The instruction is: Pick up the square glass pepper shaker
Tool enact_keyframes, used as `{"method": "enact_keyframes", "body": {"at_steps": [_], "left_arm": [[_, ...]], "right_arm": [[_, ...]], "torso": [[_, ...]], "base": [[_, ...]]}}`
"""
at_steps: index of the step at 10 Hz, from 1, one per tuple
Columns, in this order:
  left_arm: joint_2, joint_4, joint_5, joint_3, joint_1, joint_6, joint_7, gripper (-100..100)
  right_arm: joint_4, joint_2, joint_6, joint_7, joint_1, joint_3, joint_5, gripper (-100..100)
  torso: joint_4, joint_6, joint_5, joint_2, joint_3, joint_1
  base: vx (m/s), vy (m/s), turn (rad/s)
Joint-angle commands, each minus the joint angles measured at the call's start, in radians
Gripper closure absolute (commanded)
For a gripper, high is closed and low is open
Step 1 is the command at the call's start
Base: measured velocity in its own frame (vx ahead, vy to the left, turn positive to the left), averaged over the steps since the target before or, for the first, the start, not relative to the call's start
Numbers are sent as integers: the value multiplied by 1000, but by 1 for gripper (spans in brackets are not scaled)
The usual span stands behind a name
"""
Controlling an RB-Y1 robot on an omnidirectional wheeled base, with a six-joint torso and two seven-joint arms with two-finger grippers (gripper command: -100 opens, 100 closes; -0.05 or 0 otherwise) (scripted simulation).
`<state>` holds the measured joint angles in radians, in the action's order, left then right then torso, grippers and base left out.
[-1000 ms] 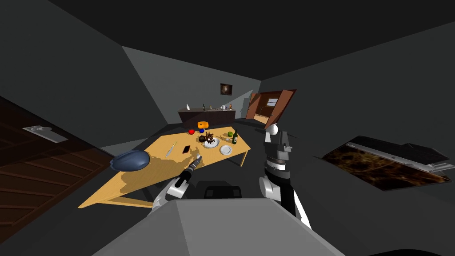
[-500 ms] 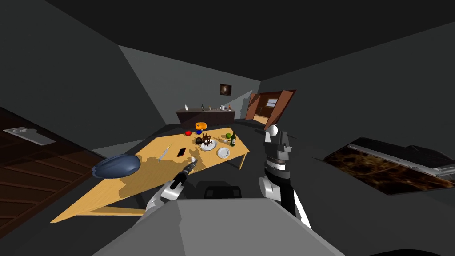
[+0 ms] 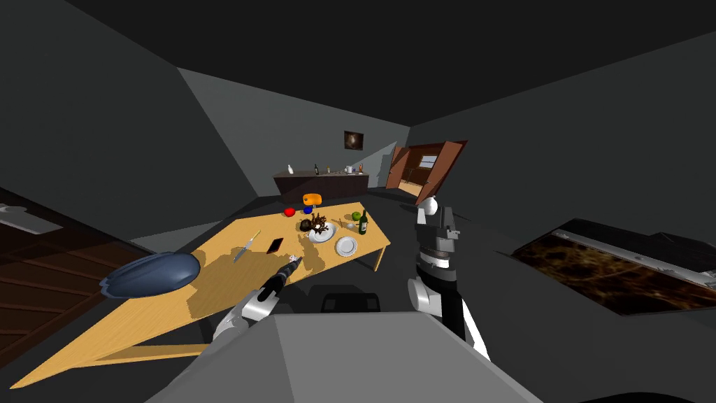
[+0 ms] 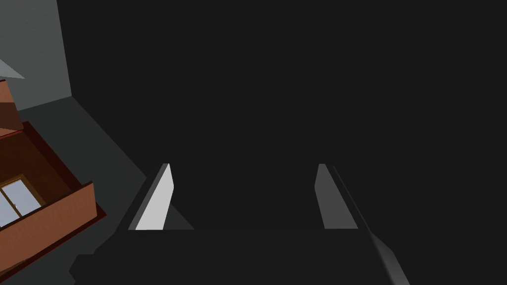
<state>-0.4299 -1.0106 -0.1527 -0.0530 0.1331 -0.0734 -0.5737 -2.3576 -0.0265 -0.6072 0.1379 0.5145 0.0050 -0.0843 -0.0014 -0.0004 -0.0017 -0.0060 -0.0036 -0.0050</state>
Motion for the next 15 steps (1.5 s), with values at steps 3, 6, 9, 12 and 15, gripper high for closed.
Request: {"method": "enact_keyframes", "body": {"at_steps": [3, 6, 9, 12, 15], "left_arm": [[-42, 56, 3, 11, -6, -1, -45, -100], [-48, 54, 5, 10, -5, 3, -45, 0], [12, 131, -27, 56, -66, -9, -87, -100], [26, 166, -35, 68, -88, -21, -97, 100], [26, 163, -34, 69, -90, -25, -96, 100]], "right_arm": [[0, 0, 0, 0, 0, 0, 0, 0], [0, 0, 0, 0, 0, 0, 0, 0], [0, 0, 0, 0, 0, 0, 0, 0], [0, 0, 0, 0, 0, 0, 0, 0], [0, 0, 0, 0, 0, 0, 0, 0]], "torso": [[0, 0, 0, 2, 1, 2], [1, 0, 1, 5, 3, 4], [1, 0, 2, 7, 4, 8], [1, 0, 2, 7, 4, 8], [-1, 0, 1, 5, 2, 6]], "base": [[70, -54, -5], [20, -21, 0], [2, 50, -27], [0, 42, -13], [0, 0, 0]]}}
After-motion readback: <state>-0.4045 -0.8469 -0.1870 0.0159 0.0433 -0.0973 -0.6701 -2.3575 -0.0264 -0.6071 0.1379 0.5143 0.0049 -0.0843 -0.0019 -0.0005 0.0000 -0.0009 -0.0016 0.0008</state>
